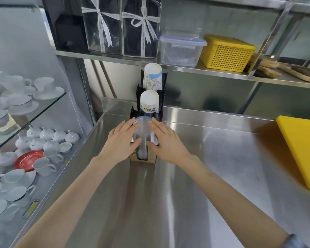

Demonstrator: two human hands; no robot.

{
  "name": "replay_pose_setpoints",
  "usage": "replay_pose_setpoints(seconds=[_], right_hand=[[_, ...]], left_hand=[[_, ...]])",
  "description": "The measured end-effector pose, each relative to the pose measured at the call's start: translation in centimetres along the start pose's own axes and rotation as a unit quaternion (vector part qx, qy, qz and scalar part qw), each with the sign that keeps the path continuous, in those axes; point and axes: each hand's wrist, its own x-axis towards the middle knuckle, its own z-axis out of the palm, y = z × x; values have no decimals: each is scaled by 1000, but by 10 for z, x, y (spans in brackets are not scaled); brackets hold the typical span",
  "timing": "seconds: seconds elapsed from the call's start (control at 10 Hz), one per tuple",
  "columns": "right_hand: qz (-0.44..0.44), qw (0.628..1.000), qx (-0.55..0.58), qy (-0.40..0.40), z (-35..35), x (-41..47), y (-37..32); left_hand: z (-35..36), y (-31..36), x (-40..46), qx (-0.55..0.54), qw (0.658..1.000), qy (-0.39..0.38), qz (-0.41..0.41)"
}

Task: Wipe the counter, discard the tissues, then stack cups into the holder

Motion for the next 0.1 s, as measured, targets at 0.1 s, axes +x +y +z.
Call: replay_pose_setpoints(seconds=[0.1], right_hand=[[15,1000,-9,-4,-11,-1,3]], left_hand=[[-6,6,2,12,1000,-24,-3]])
